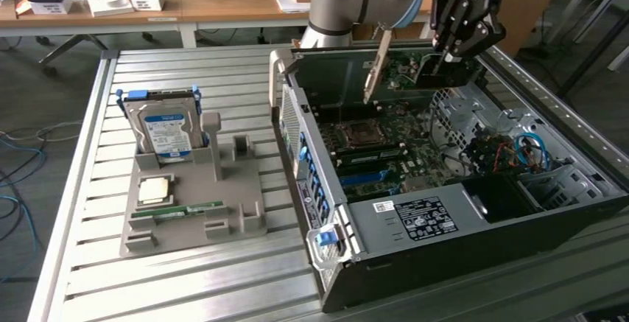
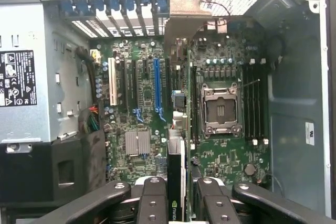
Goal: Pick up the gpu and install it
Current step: 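Insert the gpu into the slot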
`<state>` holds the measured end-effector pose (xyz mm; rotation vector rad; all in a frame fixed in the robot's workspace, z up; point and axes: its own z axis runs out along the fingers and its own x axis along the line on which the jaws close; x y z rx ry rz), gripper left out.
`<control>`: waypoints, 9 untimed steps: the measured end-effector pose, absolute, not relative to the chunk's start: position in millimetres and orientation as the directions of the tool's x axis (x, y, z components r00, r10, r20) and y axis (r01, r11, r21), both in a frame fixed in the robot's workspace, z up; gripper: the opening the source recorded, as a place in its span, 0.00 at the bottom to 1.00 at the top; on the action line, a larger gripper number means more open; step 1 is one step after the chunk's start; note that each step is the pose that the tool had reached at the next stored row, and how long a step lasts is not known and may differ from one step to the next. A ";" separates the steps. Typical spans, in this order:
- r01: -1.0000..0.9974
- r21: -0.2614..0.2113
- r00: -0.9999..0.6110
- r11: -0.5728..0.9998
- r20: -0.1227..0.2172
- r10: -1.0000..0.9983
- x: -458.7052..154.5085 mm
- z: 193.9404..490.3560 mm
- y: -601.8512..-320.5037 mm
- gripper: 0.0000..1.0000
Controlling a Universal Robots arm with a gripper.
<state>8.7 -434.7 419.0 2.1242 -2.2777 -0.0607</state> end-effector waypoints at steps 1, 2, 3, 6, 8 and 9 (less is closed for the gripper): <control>-0.997 0.046 -0.066 0.066 -0.007 -0.998 8.1 418.5 -434.6 0.27; -0.997 0.046 -0.063 0.062 -0.007 -0.998 7.6 417.8 -434.6 0.27; -0.997 0.046 -0.060 0.059 -0.007 -0.998 7.3 416.9 -434.6 0.27; -0.998 0.046 -0.051 0.051 -0.007 -0.999 7.0 413.0 -434.7 0.27; -0.998 0.046 -0.045 0.044 -0.007 -0.999 6.9 410.6 -434.6 0.27; -0.998 0.046 -0.041 0.041 -0.007 -0.999 6.8 409.6 -434.6 0.27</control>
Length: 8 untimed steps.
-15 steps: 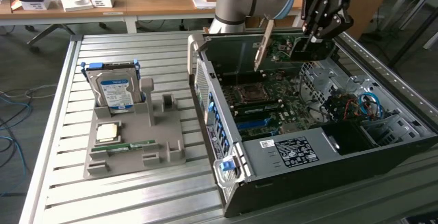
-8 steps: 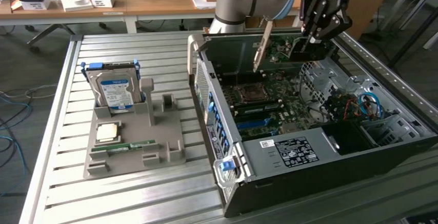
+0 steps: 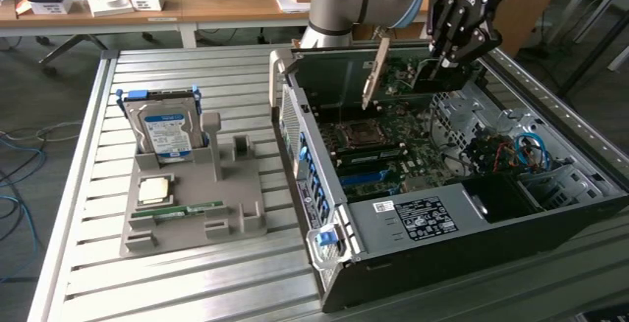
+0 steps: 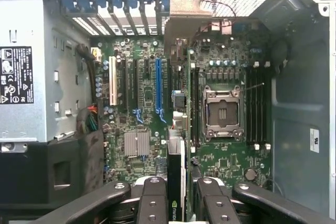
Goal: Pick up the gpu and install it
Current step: 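Insert the gpu into the slot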
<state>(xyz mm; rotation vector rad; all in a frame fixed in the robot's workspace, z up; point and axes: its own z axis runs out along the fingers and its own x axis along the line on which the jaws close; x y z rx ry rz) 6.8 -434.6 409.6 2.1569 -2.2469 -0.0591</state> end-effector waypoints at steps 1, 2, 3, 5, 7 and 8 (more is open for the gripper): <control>-0.998 0.046 -0.037 0.037 -0.007 -0.999 6.8 408.5 -434.6 0.27; -0.998 0.046 -0.033 0.033 -0.007 -0.999 6.7 407.4 -434.6 0.27; -0.999 0.046 -0.029 0.029 -0.007 -1.000 6.6 406.4 -434.6 0.27; -0.999 0.046 -0.019 0.019 -0.007 -1.000 6.5 404.1 -434.6 0.27; -0.999 0.046 -0.007 0.007 -0.007 -1.000 6.4 401.7 -434.6 0.27; -0.999 0.046 -0.002 0.001 -0.007 -1.000 6.3 400.6 -434.6 0.27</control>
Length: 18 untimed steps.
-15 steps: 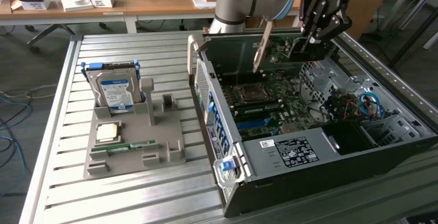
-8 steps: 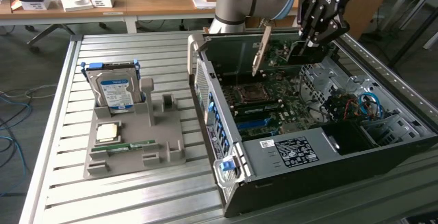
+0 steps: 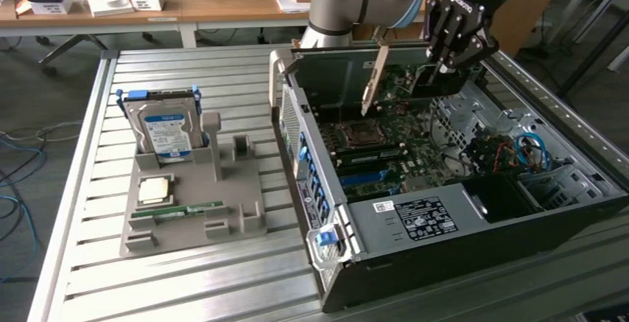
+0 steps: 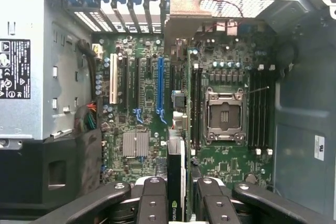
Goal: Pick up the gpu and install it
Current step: 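Insert the gpu into the slot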
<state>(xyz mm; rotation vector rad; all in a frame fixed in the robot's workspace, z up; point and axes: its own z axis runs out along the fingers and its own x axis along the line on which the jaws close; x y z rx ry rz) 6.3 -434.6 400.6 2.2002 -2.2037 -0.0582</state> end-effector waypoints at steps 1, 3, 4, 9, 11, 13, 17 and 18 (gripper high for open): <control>-0.999 0.045 0.004 -0.004 -0.007 -1.000 6.3 399.5 -434.6 0.27; -0.999 0.046 0.013 -0.014 -0.007 -1.000 6.2 397.3 -434.6 0.27; -0.999 0.046 0.018 -0.018 -0.007 -1.000 6.3 396.3 -434.6 0.27; -0.998 0.046 0.039 -0.039 -0.007 -0.999 6.2 391.3 -434.6 0.27; -0.998 0.046 0.046 -0.046 -0.007 -0.999 6.2 389.8 -434.6 0.27; -0.998 0.046 0.052 -0.052 -0.007 -0.999 6.2 388.4 -434.6 0.27; -0.997 0.046 0.064 -0.065 -0.007 -0.998 6.2 386.1 -434.6 0.27; -0.997 0.046 0.066 -0.066 -0.007 -0.998 6.2 385.8 -434.6 0.27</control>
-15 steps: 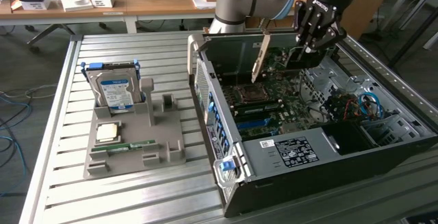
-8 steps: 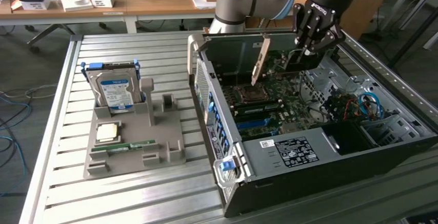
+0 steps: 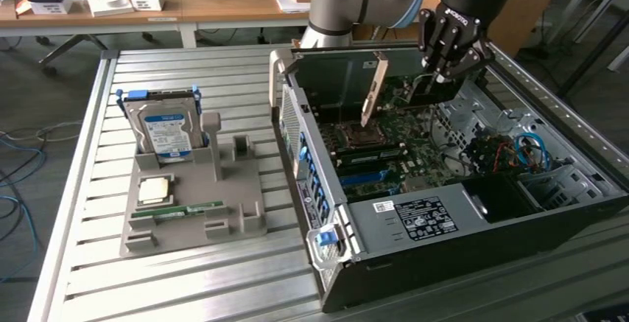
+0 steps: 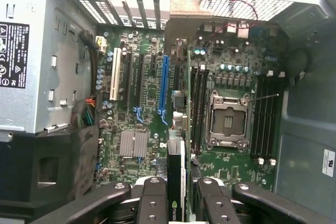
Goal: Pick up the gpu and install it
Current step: 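Insert the gpu into the slot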
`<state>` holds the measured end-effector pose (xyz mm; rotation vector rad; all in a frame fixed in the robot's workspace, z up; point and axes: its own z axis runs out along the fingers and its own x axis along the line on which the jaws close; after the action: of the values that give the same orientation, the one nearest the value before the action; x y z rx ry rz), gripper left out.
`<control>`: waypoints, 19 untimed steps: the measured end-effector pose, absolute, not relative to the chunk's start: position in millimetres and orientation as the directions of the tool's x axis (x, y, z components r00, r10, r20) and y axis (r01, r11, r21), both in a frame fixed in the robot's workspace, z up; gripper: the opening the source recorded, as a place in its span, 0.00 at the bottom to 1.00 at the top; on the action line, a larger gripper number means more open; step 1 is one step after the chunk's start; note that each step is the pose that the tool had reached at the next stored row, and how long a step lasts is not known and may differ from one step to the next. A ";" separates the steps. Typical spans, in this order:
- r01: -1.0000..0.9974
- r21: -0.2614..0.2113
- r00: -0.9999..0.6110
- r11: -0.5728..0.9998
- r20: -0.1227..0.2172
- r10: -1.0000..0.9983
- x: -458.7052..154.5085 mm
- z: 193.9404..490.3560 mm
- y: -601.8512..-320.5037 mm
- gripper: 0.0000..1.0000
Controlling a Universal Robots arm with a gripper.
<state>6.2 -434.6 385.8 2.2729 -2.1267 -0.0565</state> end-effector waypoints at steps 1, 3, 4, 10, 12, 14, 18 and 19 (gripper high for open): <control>-0.997 0.046 0.067 -0.067 -0.007 -0.998 6.2 385.8 -434.6 0.27; -0.997 0.046 0.067 -0.067 -0.007 -0.998 6.2 385.7 -434.6 0.27; -0.997 0.046 0.067 -0.067 -0.007 -0.998 6.2 385.7 -434.6 0.27; -0.997 0.045 0.067 -0.067 -0.007 -0.998 4.1 385.4 -434.6 0.27; -0.997 0.046 0.067 -0.067 -0.007 -0.998 3.8 385.3 -434.5 0.27; -0.997 0.045 0.067 -0.067 -0.007 -0.998 3.5 384.3 -434.5 0.27; -0.997 0.046 0.067 -0.067 -0.007 -0.998 2.7 381.2 -434.5 0.27; -0.997 0.046 0.067 -0.067 -0.007 -0.998 2.5 380.4 -434.5 0.27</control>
<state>2.5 -434.5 380.4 2.2737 -2.1260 -0.0567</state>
